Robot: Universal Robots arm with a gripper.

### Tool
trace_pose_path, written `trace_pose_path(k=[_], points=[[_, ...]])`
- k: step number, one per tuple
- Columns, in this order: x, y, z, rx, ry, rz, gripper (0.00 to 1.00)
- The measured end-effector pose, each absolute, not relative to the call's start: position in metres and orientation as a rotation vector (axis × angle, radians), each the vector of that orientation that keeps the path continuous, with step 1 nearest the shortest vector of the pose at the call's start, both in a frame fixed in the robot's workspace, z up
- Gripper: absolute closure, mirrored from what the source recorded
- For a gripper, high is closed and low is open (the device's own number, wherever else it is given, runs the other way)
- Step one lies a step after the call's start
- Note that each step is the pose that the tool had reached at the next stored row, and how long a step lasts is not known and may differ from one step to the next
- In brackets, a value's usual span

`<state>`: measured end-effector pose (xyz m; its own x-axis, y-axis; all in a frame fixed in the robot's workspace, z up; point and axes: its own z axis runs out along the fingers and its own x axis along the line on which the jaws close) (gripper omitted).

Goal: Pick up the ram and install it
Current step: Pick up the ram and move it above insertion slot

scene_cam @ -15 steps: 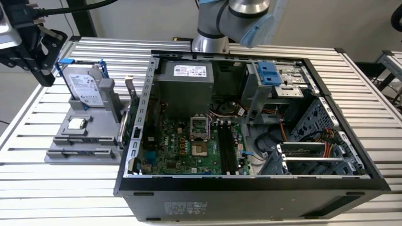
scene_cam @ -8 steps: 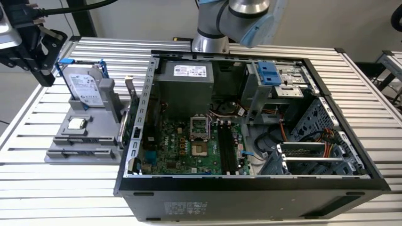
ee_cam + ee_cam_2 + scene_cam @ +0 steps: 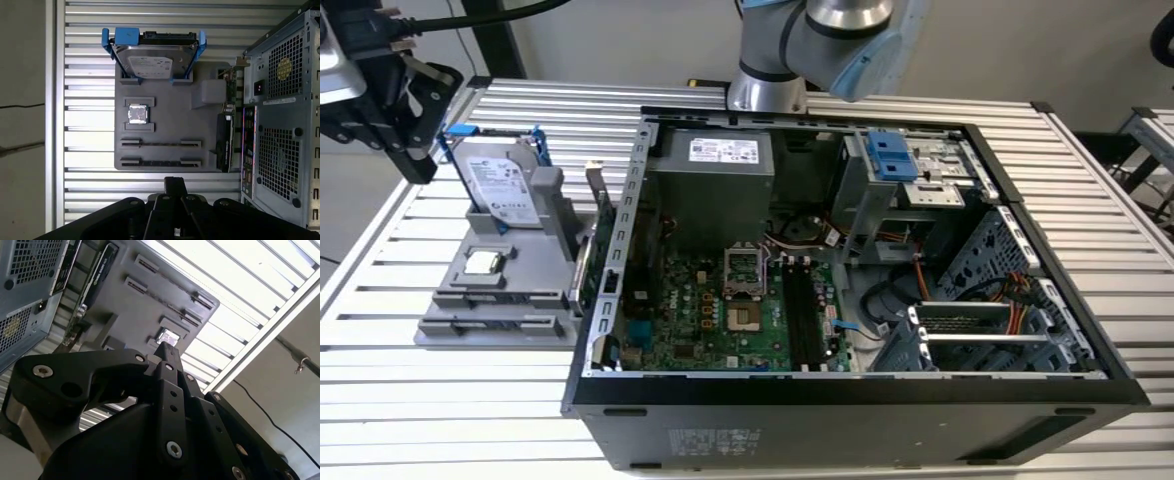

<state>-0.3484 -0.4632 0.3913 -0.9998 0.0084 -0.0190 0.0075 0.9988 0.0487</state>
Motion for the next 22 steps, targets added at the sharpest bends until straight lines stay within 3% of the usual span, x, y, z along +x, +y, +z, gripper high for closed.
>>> trace_pose_path(k=[22], points=[[-0.3484, -0.4632, 0.3921, -0.254, 3.115, 0.078, 1.0]])
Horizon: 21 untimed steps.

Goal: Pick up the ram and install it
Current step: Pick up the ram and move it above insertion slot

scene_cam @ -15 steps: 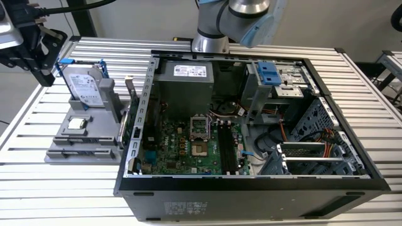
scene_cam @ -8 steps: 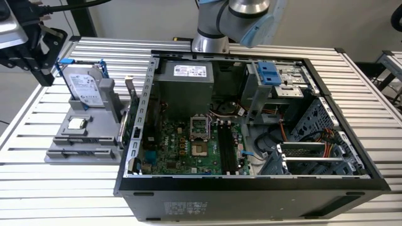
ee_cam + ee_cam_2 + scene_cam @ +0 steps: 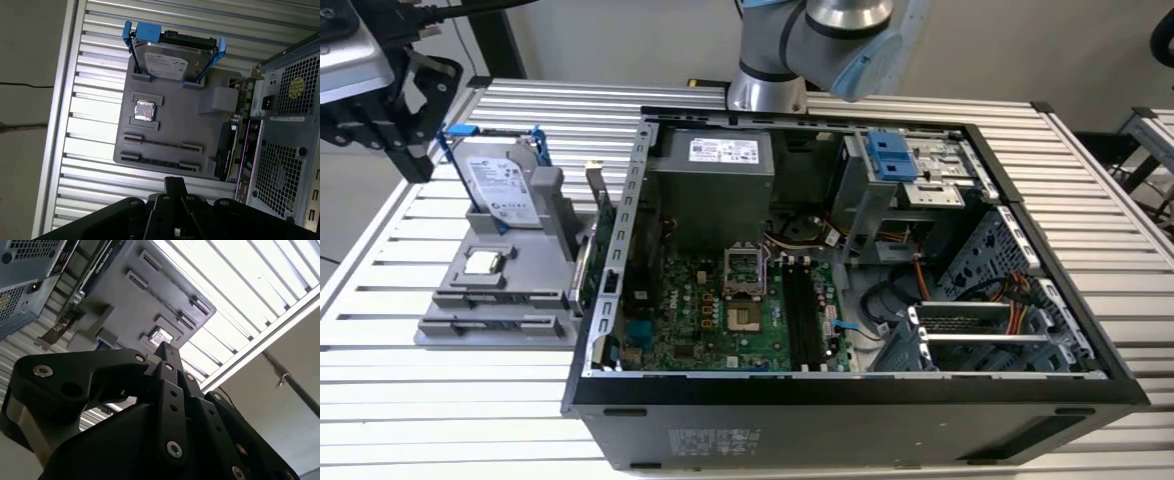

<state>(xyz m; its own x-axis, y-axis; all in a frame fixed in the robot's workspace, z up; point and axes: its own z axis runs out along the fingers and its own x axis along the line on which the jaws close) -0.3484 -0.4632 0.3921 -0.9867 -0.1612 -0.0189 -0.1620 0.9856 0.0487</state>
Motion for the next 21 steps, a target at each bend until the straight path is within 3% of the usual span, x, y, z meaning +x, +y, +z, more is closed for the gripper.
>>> trace_pose_path(k=[21], points=[[-0.3484, -0.4632, 0.3923, -0.723, 3.049, 0.081, 1.0]])
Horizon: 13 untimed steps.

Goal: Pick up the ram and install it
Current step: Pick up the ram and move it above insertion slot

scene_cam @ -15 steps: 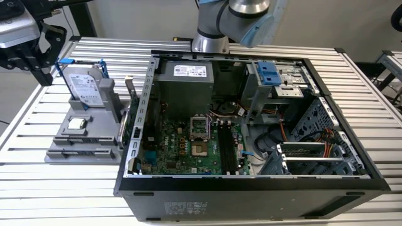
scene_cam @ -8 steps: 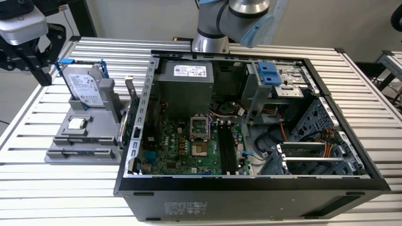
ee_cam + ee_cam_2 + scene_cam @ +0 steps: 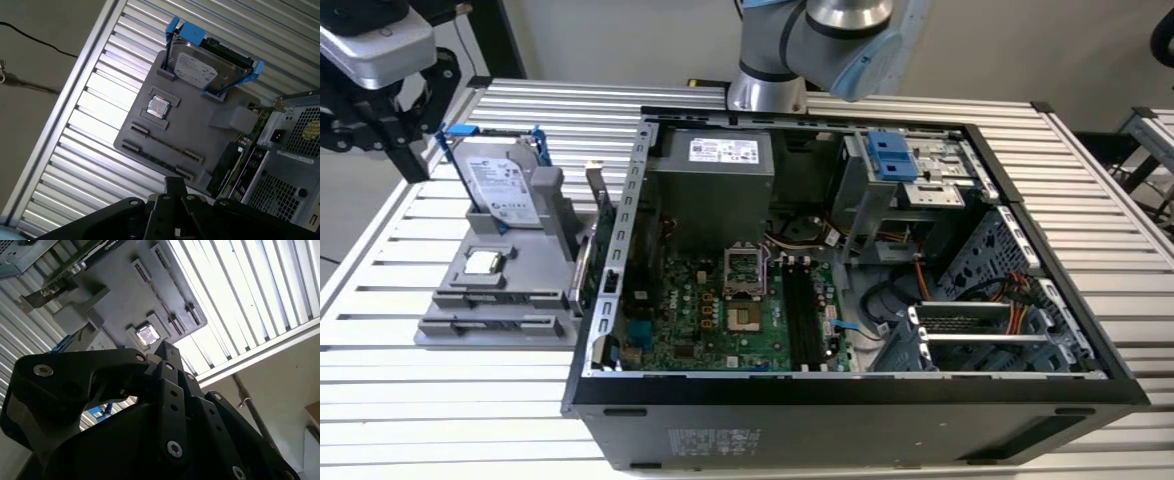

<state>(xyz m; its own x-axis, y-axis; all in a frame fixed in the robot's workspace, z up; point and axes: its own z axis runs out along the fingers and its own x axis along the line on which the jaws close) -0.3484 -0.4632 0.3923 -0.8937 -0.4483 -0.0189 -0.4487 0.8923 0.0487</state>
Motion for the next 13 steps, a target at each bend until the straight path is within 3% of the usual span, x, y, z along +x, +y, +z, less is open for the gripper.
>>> trace_pose_path(k=[13], points=[[-0.3489, -0.4632, 0.3923, -0.998, 2.975, 0.082, 1.0]])
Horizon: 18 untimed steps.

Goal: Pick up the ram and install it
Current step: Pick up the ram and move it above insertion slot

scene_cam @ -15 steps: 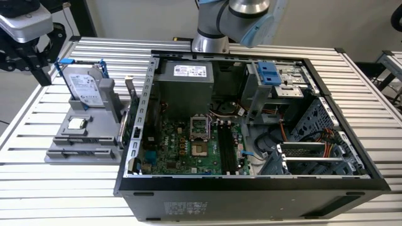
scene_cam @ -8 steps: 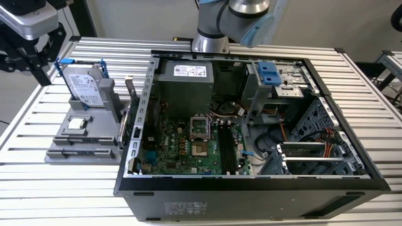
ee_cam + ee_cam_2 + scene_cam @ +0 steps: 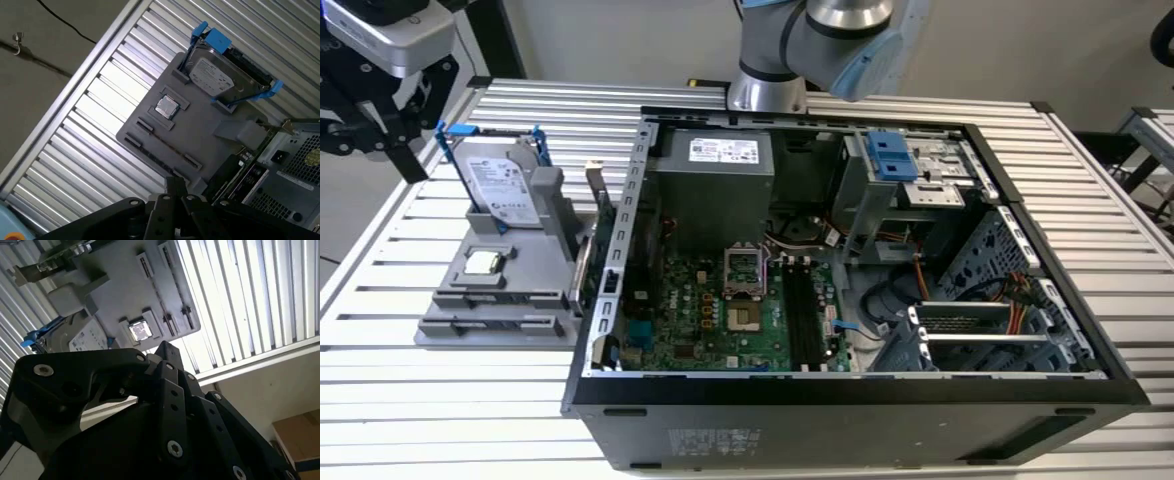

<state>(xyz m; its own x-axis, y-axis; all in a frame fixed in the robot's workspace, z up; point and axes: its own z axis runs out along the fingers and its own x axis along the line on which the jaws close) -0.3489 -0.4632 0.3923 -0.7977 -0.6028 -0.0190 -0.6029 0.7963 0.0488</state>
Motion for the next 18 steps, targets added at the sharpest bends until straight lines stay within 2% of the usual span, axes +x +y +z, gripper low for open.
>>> trace_pose_path(k=[18], points=[[-0.3497, -0.4629, 0.3923, -1.372, 2.829, 0.082, 1.0]])
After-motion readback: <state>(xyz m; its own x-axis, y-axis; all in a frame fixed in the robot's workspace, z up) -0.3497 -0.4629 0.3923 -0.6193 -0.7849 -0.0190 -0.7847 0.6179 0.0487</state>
